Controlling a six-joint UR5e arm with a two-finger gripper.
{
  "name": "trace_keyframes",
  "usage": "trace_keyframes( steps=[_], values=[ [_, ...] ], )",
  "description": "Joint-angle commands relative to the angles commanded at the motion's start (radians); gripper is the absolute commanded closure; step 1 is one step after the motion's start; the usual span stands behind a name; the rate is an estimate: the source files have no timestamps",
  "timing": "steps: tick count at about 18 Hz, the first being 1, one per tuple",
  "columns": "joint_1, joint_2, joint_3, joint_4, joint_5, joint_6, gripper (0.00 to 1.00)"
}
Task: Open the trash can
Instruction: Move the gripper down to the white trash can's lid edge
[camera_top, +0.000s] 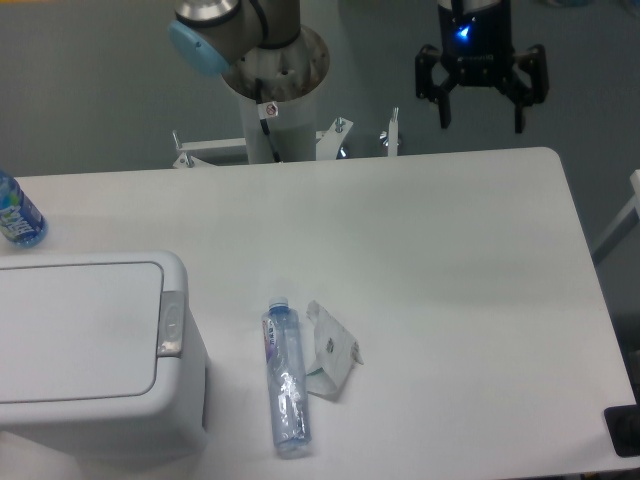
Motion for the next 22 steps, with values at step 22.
trace_keyframes(
  steps=[22],
  values=[
    [-0.422, -0.307, 0.197, 0.198, -0.197, -0.736, 0.0]
  ],
)
